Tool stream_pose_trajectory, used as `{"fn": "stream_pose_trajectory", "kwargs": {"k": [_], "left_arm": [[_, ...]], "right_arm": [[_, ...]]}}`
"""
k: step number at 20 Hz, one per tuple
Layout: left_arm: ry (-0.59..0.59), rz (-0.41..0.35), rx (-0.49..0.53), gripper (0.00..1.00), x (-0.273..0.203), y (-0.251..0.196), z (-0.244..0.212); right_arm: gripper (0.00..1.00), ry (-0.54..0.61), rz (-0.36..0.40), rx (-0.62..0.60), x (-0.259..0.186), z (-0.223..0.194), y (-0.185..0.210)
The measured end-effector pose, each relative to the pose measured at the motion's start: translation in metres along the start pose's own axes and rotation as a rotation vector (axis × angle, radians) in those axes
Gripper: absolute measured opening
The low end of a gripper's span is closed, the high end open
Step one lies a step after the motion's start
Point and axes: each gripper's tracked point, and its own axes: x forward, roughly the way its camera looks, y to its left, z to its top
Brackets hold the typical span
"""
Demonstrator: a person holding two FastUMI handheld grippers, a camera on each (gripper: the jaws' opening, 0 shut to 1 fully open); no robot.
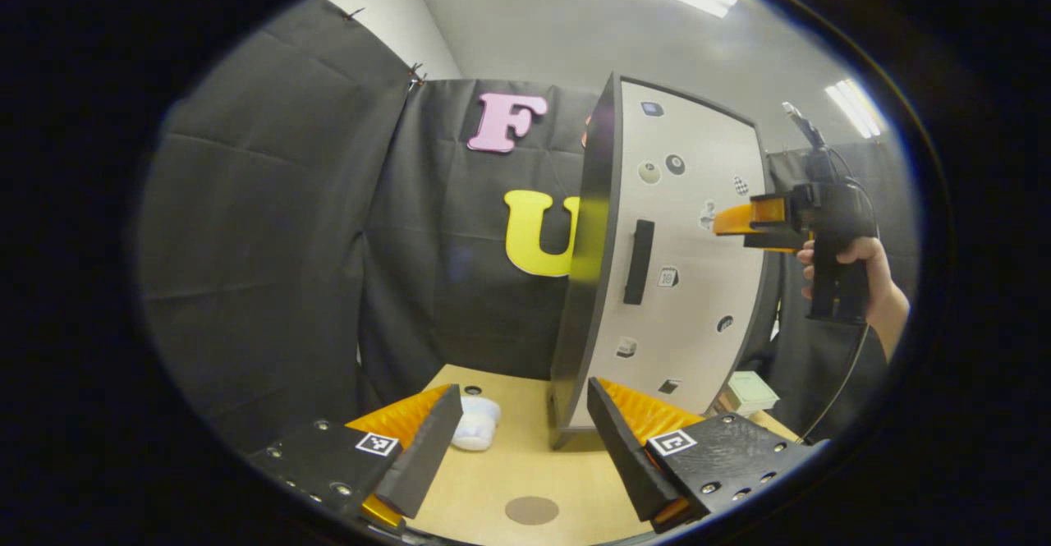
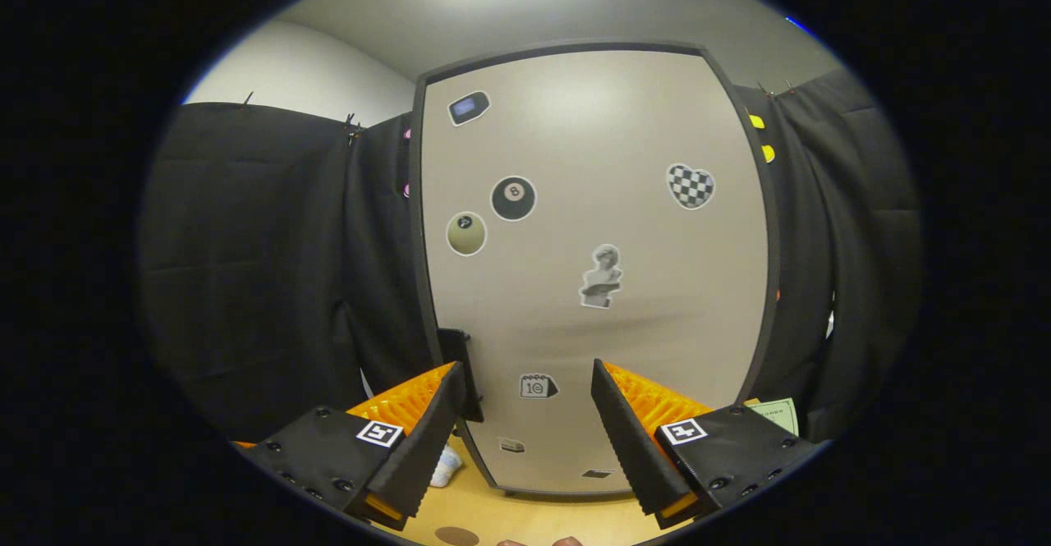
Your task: Open the cabinet door with the right hand, grasp the bottle in the cabinet with the left hand and place it on the coaster, then close the cabinet door with the right hand.
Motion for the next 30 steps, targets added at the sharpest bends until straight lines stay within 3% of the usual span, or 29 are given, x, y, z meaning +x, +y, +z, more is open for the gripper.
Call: {"fn": "stream_pose_trajectory", "kwargs": {"k": [5, 14, 17, 19, 20, 21, 22, 24, 29, 30], "left_arm": [[0.018, 0.009, -0.007, 0.94, 0.001, 0.023, -0.012], [0.070, 0.053, -0.027, 0.93, 0.017, 0.070, -0.046], [0.065, 0.049, -0.007, 0.93, 0.021, 0.073, -0.046], [0.068, 0.041, -0.001, 0.93, 0.021, 0.072, -0.049], [0.074, 0.039, -0.004, 0.94, 0.021, 0.072, -0.050], [0.083, 0.036, -0.010, 0.94, 0.022, 0.071, -0.053], [0.089, 0.032, -0.016, 0.94, 0.022, 0.069, -0.054], [0.097, 0.033, -0.019, 0.94, 0.023, 0.070, -0.057], [0.109, 0.020, -0.043, 0.94, 0.024, 0.067, -0.059], [0.111, 0.014, -0.062, 0.93, 0.025, 0.067, -0.059]], "right_arm": [[0.98, 0.020, 0.012, 0.004, 0.041, -0.013, 0.038], [0.98, 0.094, -0.118, -0.001, 0.104, -0.048, 0.046], [0.98, 0.114, -0.121, 0.013, 0.114, -0.059, 0.049], [0.77, 0.127, -0.131, 0.018, 0.116, -0.063, 0.051], [0.56, 0.121, -0.143, 0.013, 0.116, -0.061, 0.049], [0.54, 0.118, -0.128, 0.017, 0.118, -0.062, 0.052], [0.42, 0.117, -0.134, 0.022, 0.120, -0.062, 0.053], [0.35, 0.118, -0.142, 0.017, 0.118, -0.061, 0.052], [0.32, 0.119, -0.132, 0.059, 0.117, -0.063, 0.052], [0.27, 0.125, -0.119, 0.061, 0.115, -0.063, 0.053]]}}
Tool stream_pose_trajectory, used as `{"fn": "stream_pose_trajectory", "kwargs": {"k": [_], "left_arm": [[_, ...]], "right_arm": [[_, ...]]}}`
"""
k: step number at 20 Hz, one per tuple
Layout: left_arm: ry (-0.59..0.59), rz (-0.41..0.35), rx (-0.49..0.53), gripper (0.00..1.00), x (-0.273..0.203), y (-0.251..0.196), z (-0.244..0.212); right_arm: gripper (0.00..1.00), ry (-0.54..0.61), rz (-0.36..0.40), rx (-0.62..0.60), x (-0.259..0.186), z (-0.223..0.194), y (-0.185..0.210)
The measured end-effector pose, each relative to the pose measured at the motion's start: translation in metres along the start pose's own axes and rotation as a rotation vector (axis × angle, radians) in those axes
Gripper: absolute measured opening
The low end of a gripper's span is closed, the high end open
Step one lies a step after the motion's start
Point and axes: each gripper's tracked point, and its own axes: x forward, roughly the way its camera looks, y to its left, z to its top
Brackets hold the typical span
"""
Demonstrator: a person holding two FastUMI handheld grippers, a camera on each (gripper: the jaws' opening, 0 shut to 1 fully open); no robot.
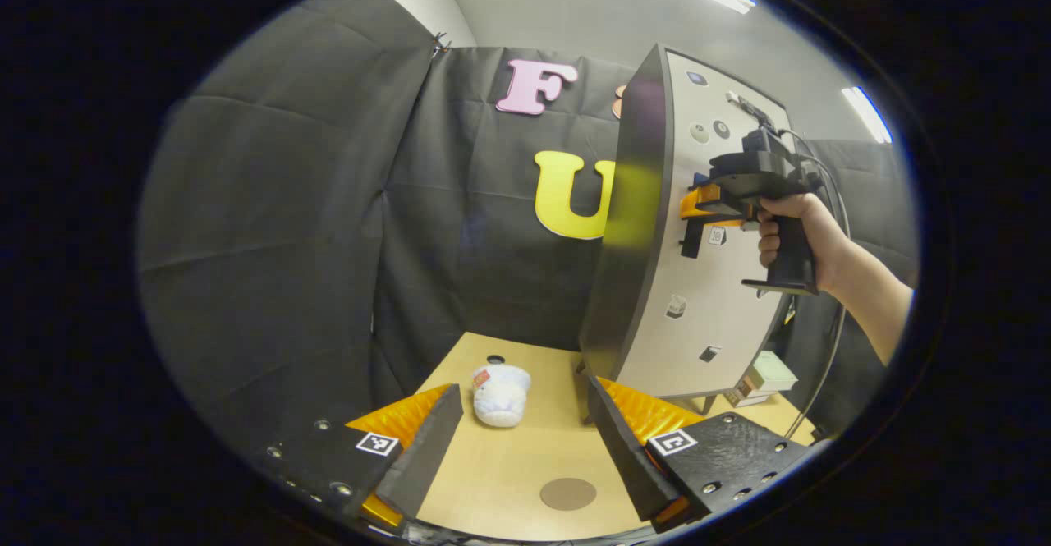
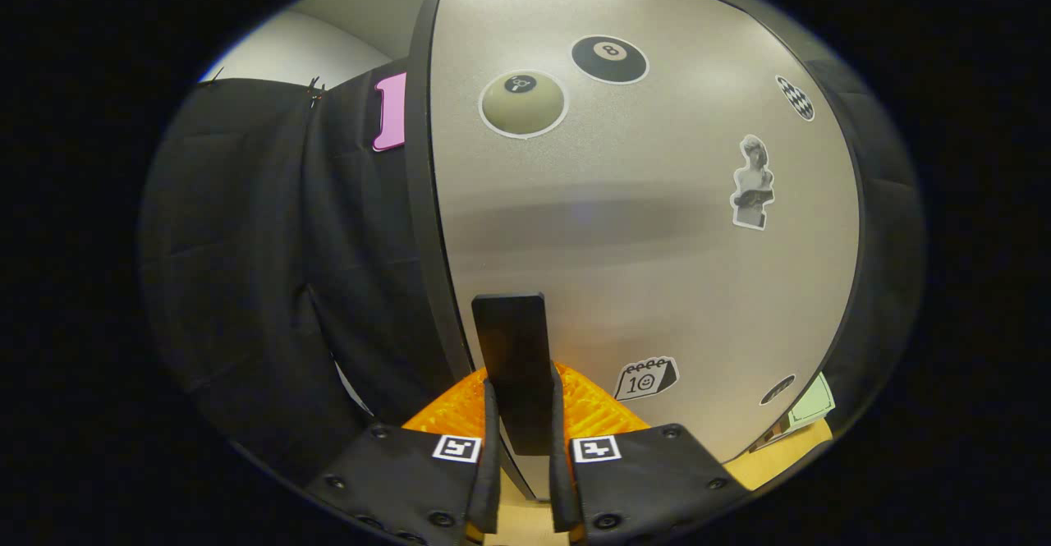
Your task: Open the cabinet door with the right hand, grasp the bottle in the cabinet with the left hand and place it on the coaster, then close the cabinet door with the right hand.
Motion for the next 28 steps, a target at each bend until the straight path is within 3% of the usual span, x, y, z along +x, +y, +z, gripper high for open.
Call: {"fn": "stream_pose_trajectory", "kwargs": {"k": [2, 5, 12, 19, 22, 28], "left_arm": [[0.005, -0.014, -0.034, 0.94, 0.002, -0.002, -0.003], [0.011, -0.050, -0.086, 0.94, 0.005, -0.006, -0.009], [-0.013, 0.035, -0.099, 0.92, 0.001, -0.012, -0.005], [-0.068, 0.126, -0.050, 0.92, -0.049, -0.086, 0.025], [-0.081, 0.139, -0.075, 0.93, -0.062, -0.120, 0.030], [-0.108, 0.190, -0.019, 0.92, -0.098, -0.190, 0.026]], "right_arm": [[0.19, 0.000, 0.022, -0.034, -0.002, -0.001, 0.000], [0.21, 0.015, 0.071, -0.047, -0.012, -0.004, 0.001], [0.21, -0.005, 0.230, -0.080, -0.050, -0.009, 0.001], [0.21, 0.008, 0.417, -0.114, -0.063, -0.011, -0.013], [0.21, 0.001, 0.473, -0.114, -0.065, -0.011, -0.019], [0.21, 0.011, 0.571, -0.108, -0.070, -0.009, -0.036]]}}
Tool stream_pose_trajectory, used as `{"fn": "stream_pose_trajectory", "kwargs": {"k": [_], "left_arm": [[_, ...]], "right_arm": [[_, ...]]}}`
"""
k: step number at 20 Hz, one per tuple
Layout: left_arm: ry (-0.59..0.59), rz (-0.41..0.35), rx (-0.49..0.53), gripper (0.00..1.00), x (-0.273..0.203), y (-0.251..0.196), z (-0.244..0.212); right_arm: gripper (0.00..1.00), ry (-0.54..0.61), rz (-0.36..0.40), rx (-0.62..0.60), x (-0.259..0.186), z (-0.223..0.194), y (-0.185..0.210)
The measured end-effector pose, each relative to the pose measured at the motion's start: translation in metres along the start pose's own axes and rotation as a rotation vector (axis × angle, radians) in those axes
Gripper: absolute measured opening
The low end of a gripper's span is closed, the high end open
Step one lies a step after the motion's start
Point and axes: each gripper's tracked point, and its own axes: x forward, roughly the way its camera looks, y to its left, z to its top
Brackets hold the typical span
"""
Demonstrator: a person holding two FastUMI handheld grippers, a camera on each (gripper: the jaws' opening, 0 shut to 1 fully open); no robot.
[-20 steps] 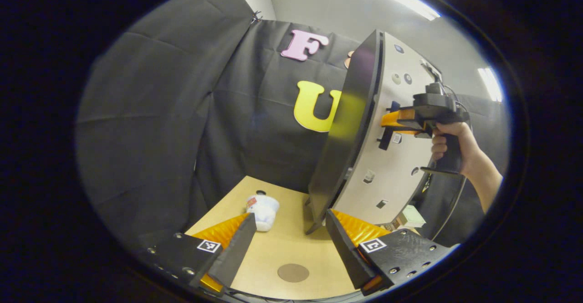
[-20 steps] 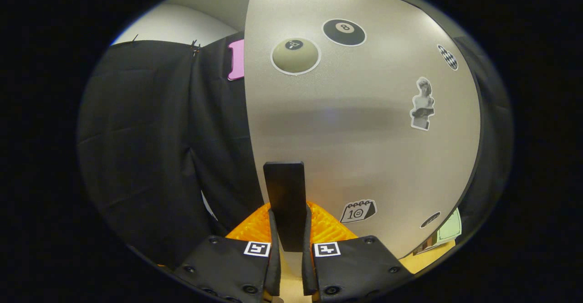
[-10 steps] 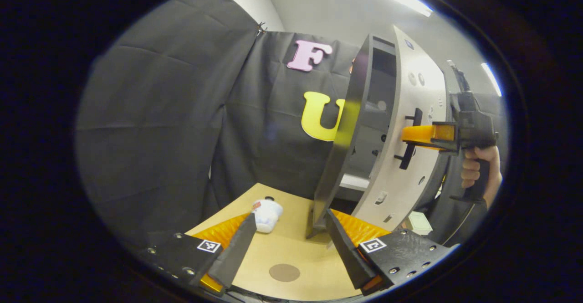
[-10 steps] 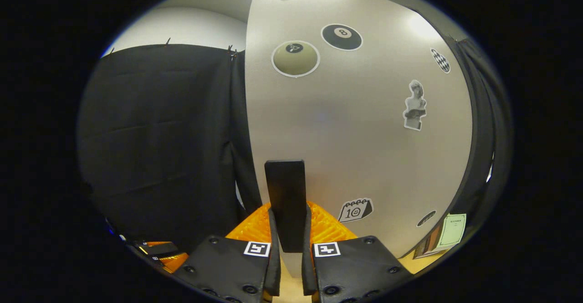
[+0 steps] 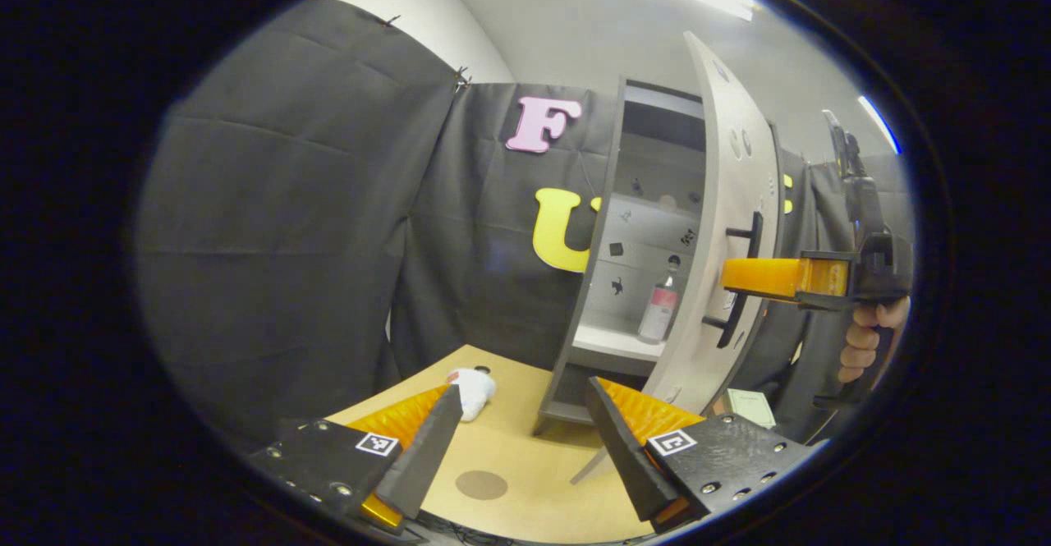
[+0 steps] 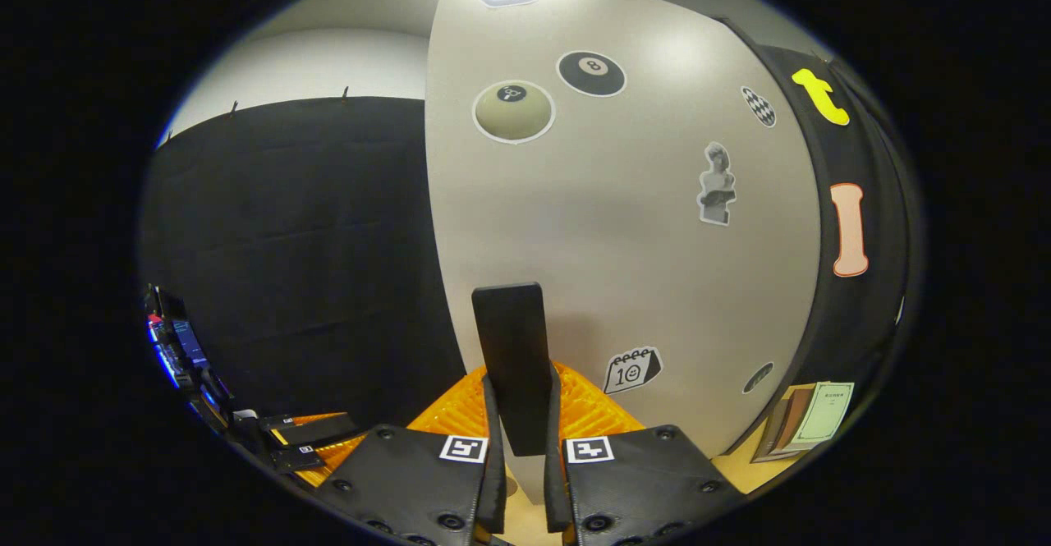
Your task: Open the cabinet door with the right hand, grasp the bottle in the cabinet with the left hand and place it on the coaster, then close the cabinet door with the right hand.
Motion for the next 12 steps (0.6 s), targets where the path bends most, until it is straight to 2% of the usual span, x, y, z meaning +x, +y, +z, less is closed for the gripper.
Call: {"fn": "stream_pose_trajectory", "kwargs": {"k": [6, 12], "left_arm": [[-0.007, 0.038, 0.045, 0.92, -0.048, -0.047, -0.021], [-0.029, 0.013, 0.077, 0.95, -0.056, -0.076, -0.017]], "right_arm": [[0.21, -0.002, 0.030, 0.007, -0.025, -0.006, -0.018], [0.20, 0.000, -0.030, 0.038, -0.048, -0.010, -0.037]]}}
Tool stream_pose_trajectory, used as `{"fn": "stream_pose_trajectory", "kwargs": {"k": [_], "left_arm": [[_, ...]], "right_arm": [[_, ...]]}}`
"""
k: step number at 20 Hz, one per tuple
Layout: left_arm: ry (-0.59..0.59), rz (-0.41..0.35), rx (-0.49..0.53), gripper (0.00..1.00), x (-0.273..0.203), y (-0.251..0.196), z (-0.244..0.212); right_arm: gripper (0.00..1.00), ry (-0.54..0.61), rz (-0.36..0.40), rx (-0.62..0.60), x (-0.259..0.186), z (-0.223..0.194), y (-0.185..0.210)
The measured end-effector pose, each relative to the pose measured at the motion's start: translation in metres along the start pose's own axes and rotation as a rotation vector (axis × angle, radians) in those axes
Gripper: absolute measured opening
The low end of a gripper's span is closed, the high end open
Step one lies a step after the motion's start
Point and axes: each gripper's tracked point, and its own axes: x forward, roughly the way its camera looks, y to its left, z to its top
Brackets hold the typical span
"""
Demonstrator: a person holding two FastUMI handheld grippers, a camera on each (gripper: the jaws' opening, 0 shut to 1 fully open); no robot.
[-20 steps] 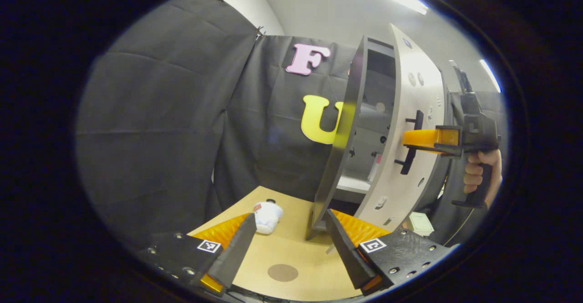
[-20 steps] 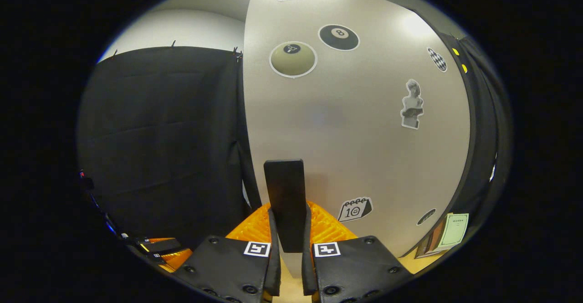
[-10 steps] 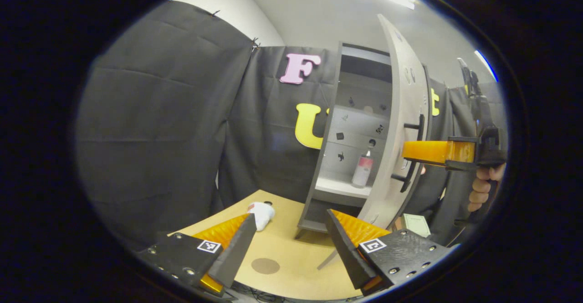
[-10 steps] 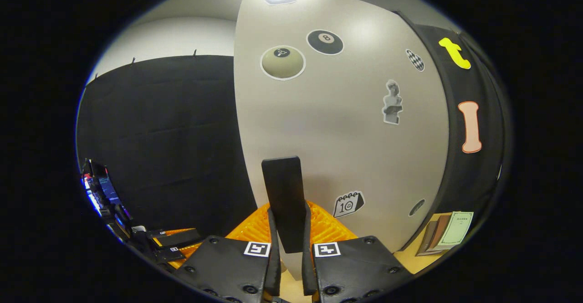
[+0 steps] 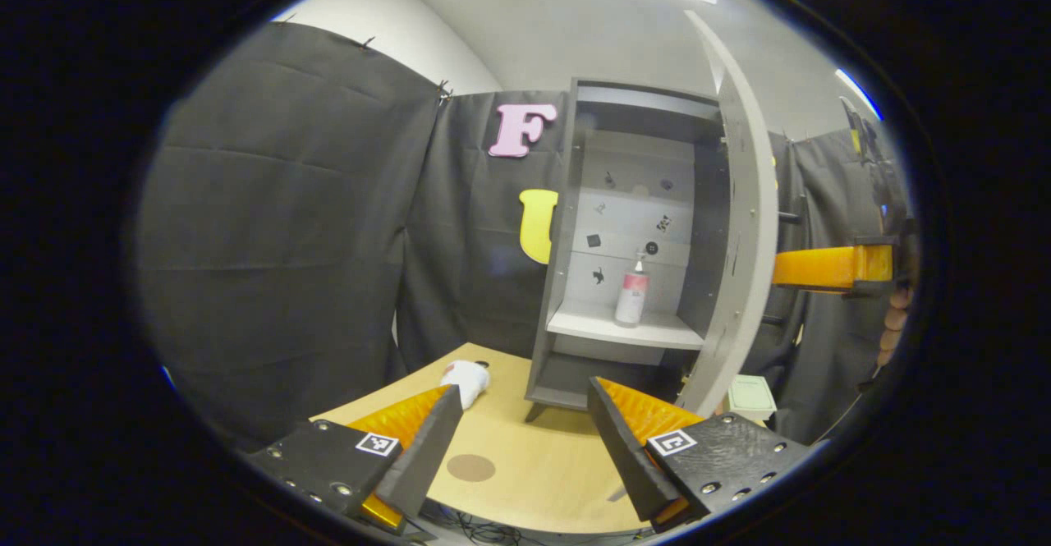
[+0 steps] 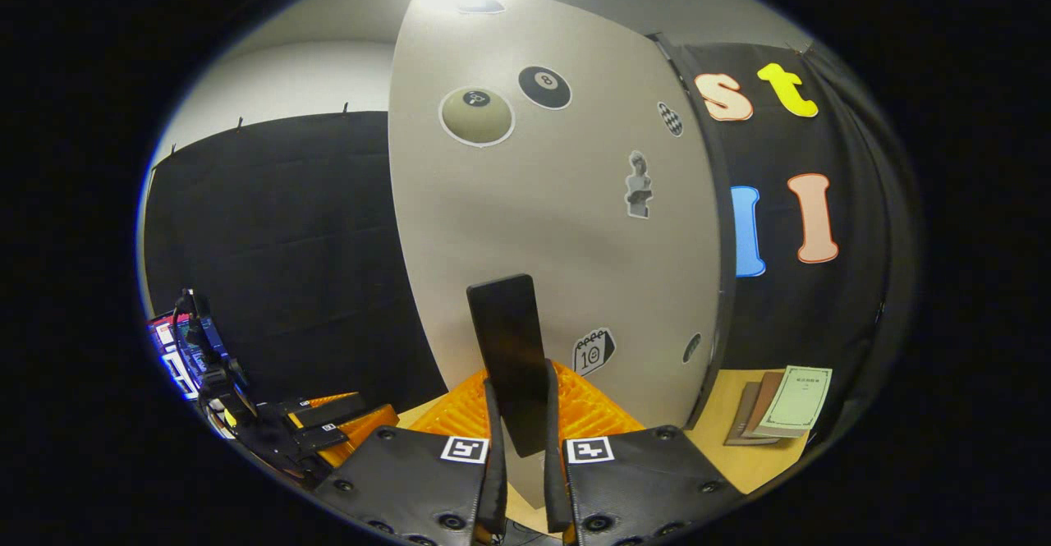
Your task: Open the cabinet door with the right hand, grasp the bottle in the cabinet with the left hand and place it on the coaster, then close the cabinet door with the right hand.
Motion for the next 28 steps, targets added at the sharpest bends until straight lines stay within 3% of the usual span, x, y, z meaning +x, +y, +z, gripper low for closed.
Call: {"fn": "stream_pose_trajectory", "kwargs": {"k": [8, 13, 15, 18, 24, 27, 28], "left_arm": [[0.013, -0.066, -0.016, 0.94, 0.021, -0.017, 0.005], [0.018, -0.129, 0.007, 0.93, 0.055, -0.016, 0.011], [0.012, -0.170, 0.003, 0.93, 0.071, -0.018, 0.016], [0.013, -0.229, 0.006, 0.93, 0.094, -0.019, 0.021], [0.004, -0.354, 0.027, 0.94, 0.134, -0.007, 0.029], [0.014, -0.396, 0.042, 0.93, 0.160, 0.006, 0.029], [0.006, -0.412, 0.036, 0.94, 0.168, 0.009, 0.031]], "right_arm": [[0.20, 0.015, -0.158, 0.036, -0.023, 0.001, -0.031], [0.17, -0.035, -0.338, 0.082, -0.030, 0.004, -0.057], [0.21, -0.048, -0.375, 0.128, -0.033, 0.003, -0.055], [0.18, -0.060, -0.392, 0.200, -0.029, 0.003, -0.052], [0.16, -0.107, -0.531, 0.245, -0.038, 0.001, -0.057], [0.06, -0.111, -0.601, 0.221, -0.049, -0.004, -0.055], [0.13, -0.105, -0.633, 0.214, -0.056, -0.008, -0.051]]}}
